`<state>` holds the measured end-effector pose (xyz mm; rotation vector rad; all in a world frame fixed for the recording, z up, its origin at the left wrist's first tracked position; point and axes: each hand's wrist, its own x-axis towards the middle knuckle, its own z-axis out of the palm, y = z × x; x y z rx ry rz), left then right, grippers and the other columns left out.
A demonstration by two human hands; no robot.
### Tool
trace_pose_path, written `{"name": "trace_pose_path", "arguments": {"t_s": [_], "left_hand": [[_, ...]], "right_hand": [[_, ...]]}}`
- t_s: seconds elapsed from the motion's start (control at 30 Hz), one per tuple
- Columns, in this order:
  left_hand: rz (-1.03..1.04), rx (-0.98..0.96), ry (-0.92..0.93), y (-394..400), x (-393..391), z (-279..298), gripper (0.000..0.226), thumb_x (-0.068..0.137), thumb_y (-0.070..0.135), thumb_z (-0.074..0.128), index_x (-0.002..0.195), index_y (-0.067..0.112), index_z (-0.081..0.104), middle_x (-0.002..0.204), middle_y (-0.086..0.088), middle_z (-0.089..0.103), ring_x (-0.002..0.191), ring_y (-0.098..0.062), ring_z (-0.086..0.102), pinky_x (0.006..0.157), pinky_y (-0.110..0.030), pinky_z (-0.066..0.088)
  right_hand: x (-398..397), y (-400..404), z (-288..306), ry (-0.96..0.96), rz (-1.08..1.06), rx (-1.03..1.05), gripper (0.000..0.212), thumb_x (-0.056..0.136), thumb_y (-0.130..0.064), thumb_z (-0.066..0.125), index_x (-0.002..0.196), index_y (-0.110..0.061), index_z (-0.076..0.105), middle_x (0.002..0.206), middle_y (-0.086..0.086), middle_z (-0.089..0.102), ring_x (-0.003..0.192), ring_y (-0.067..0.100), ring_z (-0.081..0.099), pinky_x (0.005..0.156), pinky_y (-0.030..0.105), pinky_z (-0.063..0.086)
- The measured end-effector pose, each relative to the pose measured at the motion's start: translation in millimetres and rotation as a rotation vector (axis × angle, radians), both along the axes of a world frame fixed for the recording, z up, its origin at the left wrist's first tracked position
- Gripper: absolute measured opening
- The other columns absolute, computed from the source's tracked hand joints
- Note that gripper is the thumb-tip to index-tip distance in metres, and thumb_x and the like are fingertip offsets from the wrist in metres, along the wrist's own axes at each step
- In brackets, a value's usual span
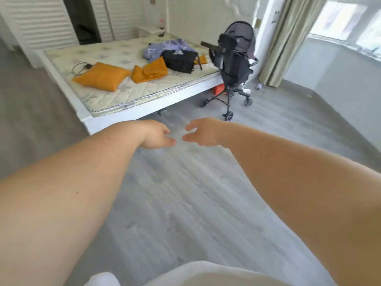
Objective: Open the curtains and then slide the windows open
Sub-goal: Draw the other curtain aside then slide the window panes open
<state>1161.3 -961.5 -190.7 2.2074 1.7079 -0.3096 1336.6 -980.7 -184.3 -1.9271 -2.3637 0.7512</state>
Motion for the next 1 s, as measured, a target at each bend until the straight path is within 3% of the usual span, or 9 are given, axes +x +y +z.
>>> {"name": "trace_pose_path", "arguments": {"t_s": [0.1, 0.23, 0.4, 0.57, 0.67, 0.77, 0.9, 1.0], "left_hand": [[-0.199, 0.019, -0.048, 37, 136, -1, 0.063, 0.083, 0.058, 0.046, 0.138, 0.03, 0.035, 0.145, 0.0, 0.038, 0.13, -0.023, 0.036, 0.106, -0.037, 0.029], [-0.424, -0.062, -0.007, 61, 255, 0, 0.062, 0.083, 0.059, 0.046, 0.138, 0.032, 0.035, 0.142, 0.003, 0.042, 0.124, -0.021, 0.043, 0.105, -0.037, 0.031], [-0.554, -0.071, 0.004, 101, 356, -2, 0.061, 0.083, 0.059, 0.047, 0.137, 0.033, 0.035, 0.145, 0.003, 0.039, 0.129, -0.023, 0.037, 0.107, -0.04, 0.028], [-0.632, -0.103, 0.019, 155, 400, -16, 0.06, 0.084, 0.058, 0.047, 0.137, 0.034, 0.035, 0.143, 0.004, 0.041, 0.128, -0.022, 0.039, 0.106, -0.039, 0.028], [-0.658, -0.082, 0.002, 209, 423, -14, 0.061, 0.083, 0.06, 0.047, 0.137, 0.035, 0.035, 0.142, 0.005, 0.042, 0.127, -0.022, 0.04, 0.106, -0.04, 0.029], [-0.692, -0.075, -0.078, 273, 446, -2, 0.061, 0.082, 0.059, 0.048, 0.136, 0.034, 0.036, 0.141, 0.004, 0.043, 0.126, -0.021, 0.042, 0.105, -0.04, 0.031], [-0.76, -0.074, -0.127, 348, 487, 33, 0.06, 0.082, 0.058, 0.049, 0.135, 0.034, 0.038, 0.139, 0.005, 0.046, 0.123, -0.02, 0.044, 0.104, -0.038, 0.032], [-0.765, -0.087, -0.303, 387, 524, 45, 0.055, 0.083, 0.055, 0.051, 0.133, 0.032, 0.042, 0.135, 0.005, 0.05, 0.12, -0.019, 0.048, 0.103, -0.036, 0.034]], "right_hand": [[134, 11, 9, -0.026, -0.292, 0.017, 0.054, 0.094, -0.046, 0.048, 0.14, -0.018, 0.044, 0.145, 0.004, 0.043, 0.128, 0.023, 0.045, 0.1, 0.033, 0.035], [251, 6, 11, 0.099, -0.618, 0.001, 0.045, 0.096, -0.037, 0.049, 0.125, -0.003, 0.055, 0.121, 0.019, 0.062, 0.108, 0.034, 0.06, 0.089, 0.042, 0.049], [338, 9, -6, 0.185, -0.846, -0.016, 0.044, 0.095, -0.036, 0.052, 0.126, -0.005, 0.055, 0.121, 0.018, 0.062, 0.109, 0.035, 0.06, 0.092, 0.045, 0.049], [372, 52, -20, 0.137, -0.889, -0.088, 0.048, 0.095, -0.041, 0.047, 0.131, -0.009, 0.051, 0.124, 0.016, 0.06, 0.108, 0.036, 0.061, 0.093, 0.045, 0.048], [391, 101, -15, 0.121, -0.905, -0.015, 0.053, 0.091, -0.047, 0.053, 0.138, -0.023, 0.047, 0.137, 0.004, 0.051, 0.119, 0.026, 0.053, 0.085, 0.03, 0.043], [413, 157, -4, 0.079, -0.923, 0.078, 0.054, 0.088, -0.052, 0.055, 0.136, -0.03, 0.047, 0.14, 0.001, 0.048, 0.121, 0.024, 0.048, 0.081, 0.027, 0.035], [448, 221, 22, 0.076, -0.975, 0.143, 0.052, 0.086, -0.053, 0.057, 0.132, -0.03, 0.051, 0.135, -0.003, 0.054, 0.116, 0.021, 0.053, 0.089, 0.029, 0.042], [480, 248, 27, 0.119, -1.068, 0.232, 0.049, 0.085, -0.05, 0.06, 0.129, -0.027, 0.055, 0.129, 0.0, 0.058, 0.112, 0.022, 0.056, 0.092, 0.031, 0.045]]}}
